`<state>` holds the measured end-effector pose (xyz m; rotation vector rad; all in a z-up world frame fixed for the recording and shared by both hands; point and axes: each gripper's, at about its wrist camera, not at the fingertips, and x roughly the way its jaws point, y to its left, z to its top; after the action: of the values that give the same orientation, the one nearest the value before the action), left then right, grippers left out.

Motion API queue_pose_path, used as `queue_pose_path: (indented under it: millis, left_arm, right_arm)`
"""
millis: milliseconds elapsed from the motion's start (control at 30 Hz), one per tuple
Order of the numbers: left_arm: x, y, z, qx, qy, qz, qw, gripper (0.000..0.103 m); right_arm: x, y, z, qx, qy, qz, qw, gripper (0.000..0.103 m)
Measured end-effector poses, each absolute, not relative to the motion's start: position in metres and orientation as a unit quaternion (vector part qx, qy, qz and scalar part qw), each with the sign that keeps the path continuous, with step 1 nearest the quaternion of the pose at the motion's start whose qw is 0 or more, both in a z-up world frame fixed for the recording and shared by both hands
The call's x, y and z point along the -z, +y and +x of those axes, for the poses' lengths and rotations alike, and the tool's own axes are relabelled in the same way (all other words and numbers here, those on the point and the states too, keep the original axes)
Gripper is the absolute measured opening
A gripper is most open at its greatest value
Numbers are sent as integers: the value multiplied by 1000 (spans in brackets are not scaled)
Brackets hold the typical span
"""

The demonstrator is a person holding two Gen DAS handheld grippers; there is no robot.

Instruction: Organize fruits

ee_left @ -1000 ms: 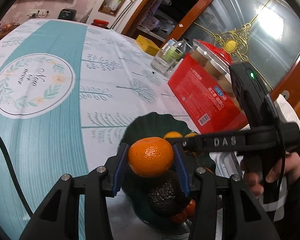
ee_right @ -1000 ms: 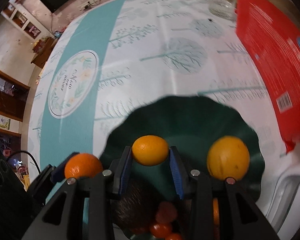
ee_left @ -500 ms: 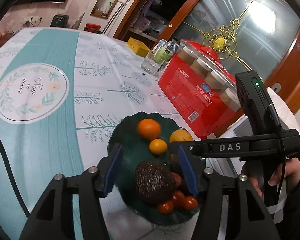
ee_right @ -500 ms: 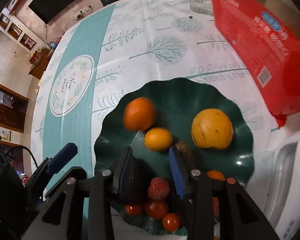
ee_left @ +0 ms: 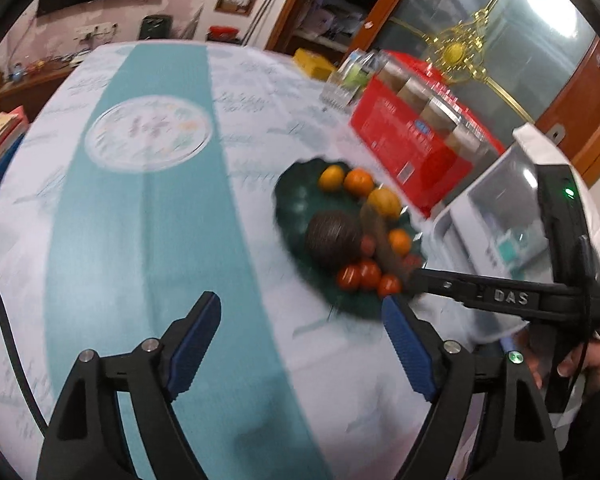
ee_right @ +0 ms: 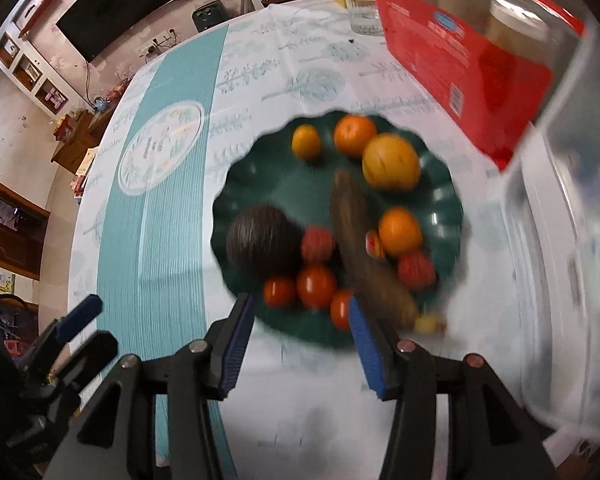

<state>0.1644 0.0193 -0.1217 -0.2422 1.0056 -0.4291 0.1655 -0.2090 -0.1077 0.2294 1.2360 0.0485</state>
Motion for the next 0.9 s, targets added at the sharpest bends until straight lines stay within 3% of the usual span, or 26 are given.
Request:
queue_pose_path:
  millis: [433,500,600,900]
  left_arm:
    - [107,60,54,85,512,-57,853,84]
    - [96,59,42,71,503,-46,860,84]
    - [74,52,24,55,489,-40,870,84]
    - [26,20,-20,32,486,-61,871,90]
  right_arm:
    - [115,-177,38,-43,551,111,826,60]
    - [105,-176,25,-58,551,114,825,75]
    - [84,-171,9,-73,540,101,833,88]
    - [27,-166,-44,-106,507,39,854,94]
